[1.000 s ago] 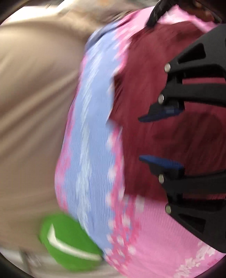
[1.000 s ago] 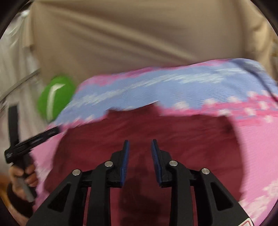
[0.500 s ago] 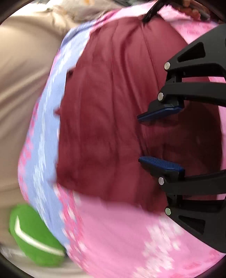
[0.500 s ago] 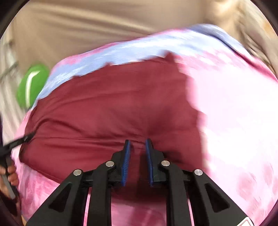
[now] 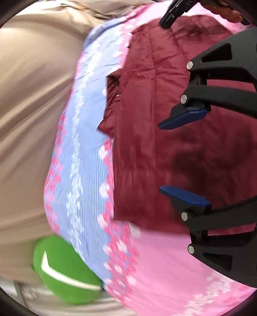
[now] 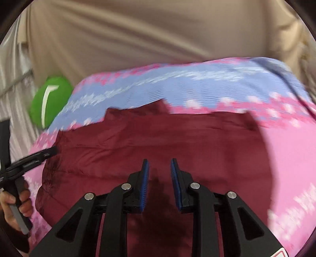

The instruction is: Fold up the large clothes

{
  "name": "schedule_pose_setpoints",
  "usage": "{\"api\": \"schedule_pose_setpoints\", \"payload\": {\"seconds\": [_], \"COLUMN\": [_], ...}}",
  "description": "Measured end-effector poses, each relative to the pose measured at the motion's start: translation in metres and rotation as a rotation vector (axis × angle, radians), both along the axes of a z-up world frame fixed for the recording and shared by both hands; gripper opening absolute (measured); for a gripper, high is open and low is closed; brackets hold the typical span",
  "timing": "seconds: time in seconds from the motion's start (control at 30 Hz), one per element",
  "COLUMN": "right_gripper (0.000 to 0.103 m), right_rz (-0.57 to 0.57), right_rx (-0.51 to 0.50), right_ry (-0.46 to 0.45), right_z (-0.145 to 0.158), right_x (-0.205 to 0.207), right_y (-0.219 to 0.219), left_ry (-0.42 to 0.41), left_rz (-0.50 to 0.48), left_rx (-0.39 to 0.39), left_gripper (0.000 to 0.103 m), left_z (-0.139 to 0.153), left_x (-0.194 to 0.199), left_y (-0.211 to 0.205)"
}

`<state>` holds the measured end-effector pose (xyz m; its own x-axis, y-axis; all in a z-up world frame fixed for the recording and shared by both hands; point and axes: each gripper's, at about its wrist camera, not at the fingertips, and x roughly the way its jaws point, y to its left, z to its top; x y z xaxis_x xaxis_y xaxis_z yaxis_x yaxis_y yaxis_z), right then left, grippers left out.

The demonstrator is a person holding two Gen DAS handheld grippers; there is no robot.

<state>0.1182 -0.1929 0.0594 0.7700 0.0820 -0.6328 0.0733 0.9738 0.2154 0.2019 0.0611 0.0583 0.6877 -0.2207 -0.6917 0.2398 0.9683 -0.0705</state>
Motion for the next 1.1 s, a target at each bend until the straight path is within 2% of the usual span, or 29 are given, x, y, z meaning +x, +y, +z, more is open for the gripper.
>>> {"api": "schedule_pose_setpoints", "payload": {"seconds": [0.1, 0.13, 0.2, 0.3, 0.33, 0.43, 0.5, 0.57, 0.63, 0.7, 0.8, 0.83, 0.9, 1.0, 1.1], "right_gripper": [0.023, 0.022, 0.019, 0.014, 0.002, 0.0, 0.0, 0.017, 0.028, 0.029, 0.027, 0.022, 0.02, 0.02, 0.026], "right_rz": [0.005, -0.012, -0.073, -0.203, -0.236, -0.261, -0.281, -0.28, -0.269, -0.281, -0.341, -0.357, -0.356, -0.372, -0.375], "right_rx": [-0.058, -0.07, -0.042, 0.03, 0.081, 0.197, 0.163, 0.103, 0.043, 0.007, 0.008, 0.022, 0.108, 0.119, 0.087], "right_ry": [0.045, 0.046, 0.047, 0.057, 0.064, 0.078, 0.084, 0.063, 0.03, 0.028, 0.098, 0.118, 0.118, 0.114, 0.08], "right_z": [-0.019, -0.023, -0.03, -0.036, -0.04, -0.049, -0.042, -0.03, -0.017, -0.013, -0.031, -0.039, -0.049, -0.045, -0.034], "right_x": [0.024, 0.028, 0.026, 0.018, 0.014, 0.011, 0.01, 0.013, 0.02, 0.032, 0.05, 0.055, 0.056, 0.051, 0.043], "right_y": [0.009, 0.004, -0.026, -0.074, -0.093, -0.119, -0.113, -0.1, -0.091, -0.095, -0.119, -0.126, -0.139, -0.142, -0.136], "left_ry": [0.031, 0.037, 0.038, 0.044, 0.043, 0.026, 0.015, 0.013, 0.015, 0.013, 0.013, 0.014, 0.019, 0.023, 0.02], "left_rz": [0.019, 0.029, 0.043, 0.045, 0.044, 0.047, 0.048, 0.049, 0.049, 0.051, 0.054, 0.054, 0.055, 0.062, 0.068], "left_rx": [0.075, 0.073, 0.054, 0.03, 0.028, 0.053, 0.072, 0.076, 0.076, 0.078, 0.077, 0.071, 0.059, 0.054, 0.054], "left_gripper": [0.059, 0.066, 0.074, 0.075, 0.076, 0.077, 0.076, 0.077, 0.077, 0.078, 0.079, 0.08, 0.082, 0.085, 0.086], "left_z": [-0.025, -0.031, -0.035, -0.04, -0.042, -0.044, -0.046, -0.047, -0.048, -0.049, -0.05, -0.05, -0.051, -0.053, -0.053], "left_x": [0.023, 0.029, 0.032, 0.037, 0.038, 0.035, 0.035, 0.034, 0.036, 0.035, 0.036, 0.036, 0.038, 0.039, 0.039], "left_y": [-0.02, -0.019, -0.012, -0.003, -0.003, -0.008, -0.011, -0.011, -0.01, -0.01, -0.009, -0.008, -0.006, -0.005, -0.004]}}
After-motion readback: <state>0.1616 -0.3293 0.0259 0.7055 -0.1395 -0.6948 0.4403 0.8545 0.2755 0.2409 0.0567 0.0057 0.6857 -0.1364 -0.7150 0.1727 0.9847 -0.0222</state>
